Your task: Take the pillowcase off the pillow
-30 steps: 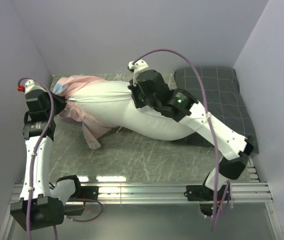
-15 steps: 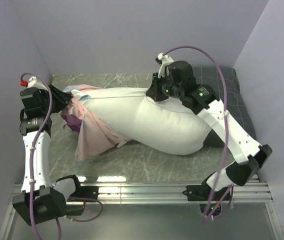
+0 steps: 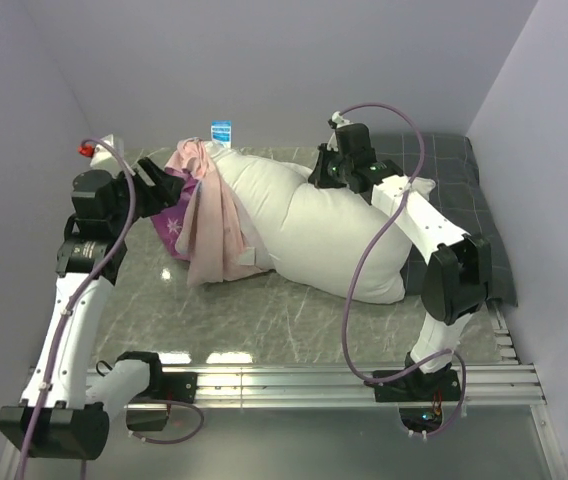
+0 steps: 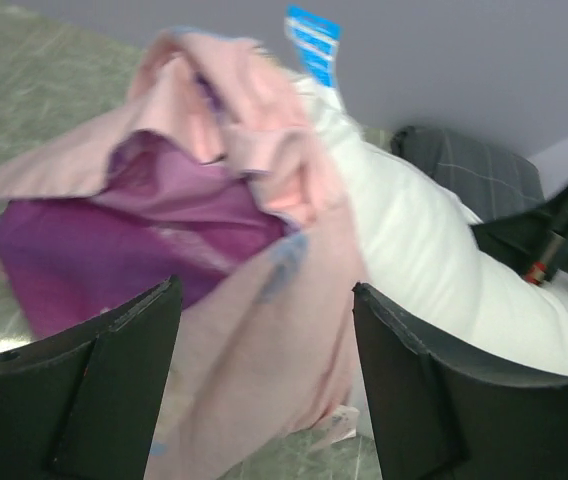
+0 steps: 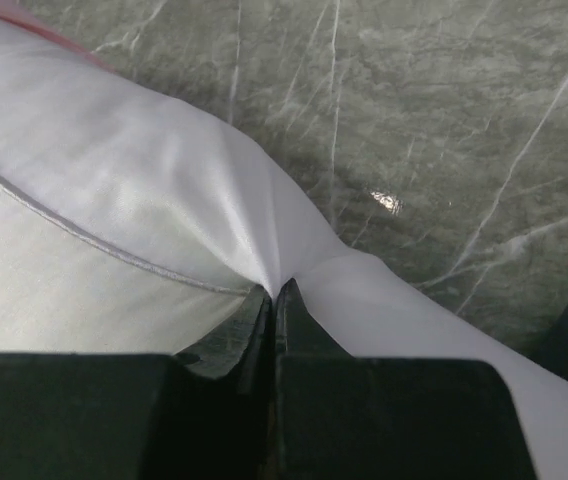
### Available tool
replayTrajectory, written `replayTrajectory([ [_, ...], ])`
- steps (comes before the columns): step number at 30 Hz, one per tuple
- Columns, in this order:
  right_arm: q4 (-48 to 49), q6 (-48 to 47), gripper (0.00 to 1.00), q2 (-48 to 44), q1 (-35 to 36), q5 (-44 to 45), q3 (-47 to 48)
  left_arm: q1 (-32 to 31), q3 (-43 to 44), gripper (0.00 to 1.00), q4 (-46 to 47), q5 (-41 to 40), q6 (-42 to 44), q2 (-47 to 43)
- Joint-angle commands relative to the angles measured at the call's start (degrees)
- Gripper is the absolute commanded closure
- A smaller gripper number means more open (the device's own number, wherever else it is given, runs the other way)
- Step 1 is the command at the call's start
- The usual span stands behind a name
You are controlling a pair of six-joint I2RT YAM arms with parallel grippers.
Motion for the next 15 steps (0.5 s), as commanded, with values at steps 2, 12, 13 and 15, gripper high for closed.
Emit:
replayTrajectory([
  [2, -0.31, 0.21, 1.00, -0.63, 0.73, 1.96, -1.37, -8.22, 2.33, 0.25, 2.42, -8.98, 1.46, -2.22],
  [12, -1.19, -1.28, 0.99, -5.20, 3.01, 6.09, -1.72, -28.62, -10.51, 0.23, 15.61, -20.05, -2.85, 6.82],
  [13, -1.19, -1.46, 0.99, -5.47, 3.19, 6.36, -1.64, -29.59, -10.60, 0.23, 16.04, -22.49, -2.94, 7.79],
  [15, -1.37, -1.72, 0.99, -5.73, 3.36, 6.54, -1.72, -31.01, -10.34, 0.25, 14.83, -25.57, -4.25, 10.95],
])
